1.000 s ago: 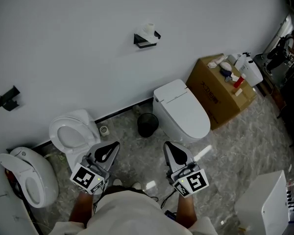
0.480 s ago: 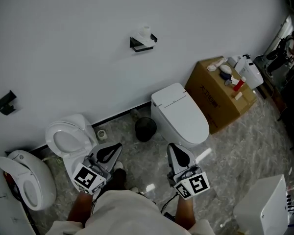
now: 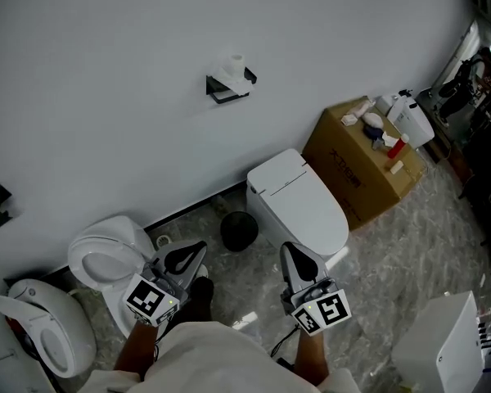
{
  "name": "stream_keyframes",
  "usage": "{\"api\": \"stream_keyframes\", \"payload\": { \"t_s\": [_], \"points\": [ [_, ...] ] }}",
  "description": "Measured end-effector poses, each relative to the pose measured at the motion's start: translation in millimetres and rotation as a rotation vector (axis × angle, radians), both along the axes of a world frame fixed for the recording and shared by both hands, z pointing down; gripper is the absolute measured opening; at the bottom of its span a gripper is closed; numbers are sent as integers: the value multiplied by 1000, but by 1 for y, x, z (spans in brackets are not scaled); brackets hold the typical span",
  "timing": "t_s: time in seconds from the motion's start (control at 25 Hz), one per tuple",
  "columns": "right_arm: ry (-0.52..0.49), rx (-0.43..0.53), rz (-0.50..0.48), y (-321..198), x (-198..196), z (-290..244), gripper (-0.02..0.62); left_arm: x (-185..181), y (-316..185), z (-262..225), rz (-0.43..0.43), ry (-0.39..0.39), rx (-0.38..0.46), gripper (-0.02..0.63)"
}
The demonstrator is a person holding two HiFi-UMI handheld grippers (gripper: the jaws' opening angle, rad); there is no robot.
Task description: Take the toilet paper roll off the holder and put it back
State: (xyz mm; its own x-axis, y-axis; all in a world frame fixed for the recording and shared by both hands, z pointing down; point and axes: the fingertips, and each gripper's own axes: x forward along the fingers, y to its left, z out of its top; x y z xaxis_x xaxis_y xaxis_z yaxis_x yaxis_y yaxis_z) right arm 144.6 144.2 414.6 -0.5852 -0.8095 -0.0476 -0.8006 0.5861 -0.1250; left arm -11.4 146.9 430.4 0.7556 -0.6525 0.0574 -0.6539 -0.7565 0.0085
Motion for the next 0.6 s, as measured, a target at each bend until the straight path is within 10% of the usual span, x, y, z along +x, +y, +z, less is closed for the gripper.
{"api": "stream_keyframes", "payload": {
  "t_s": [0.6],
  "points": [
    [32, -39, 55, -215, -69, -2, 8, -66, -231, 1, 51, 32, -25, -2]
  ]
}}
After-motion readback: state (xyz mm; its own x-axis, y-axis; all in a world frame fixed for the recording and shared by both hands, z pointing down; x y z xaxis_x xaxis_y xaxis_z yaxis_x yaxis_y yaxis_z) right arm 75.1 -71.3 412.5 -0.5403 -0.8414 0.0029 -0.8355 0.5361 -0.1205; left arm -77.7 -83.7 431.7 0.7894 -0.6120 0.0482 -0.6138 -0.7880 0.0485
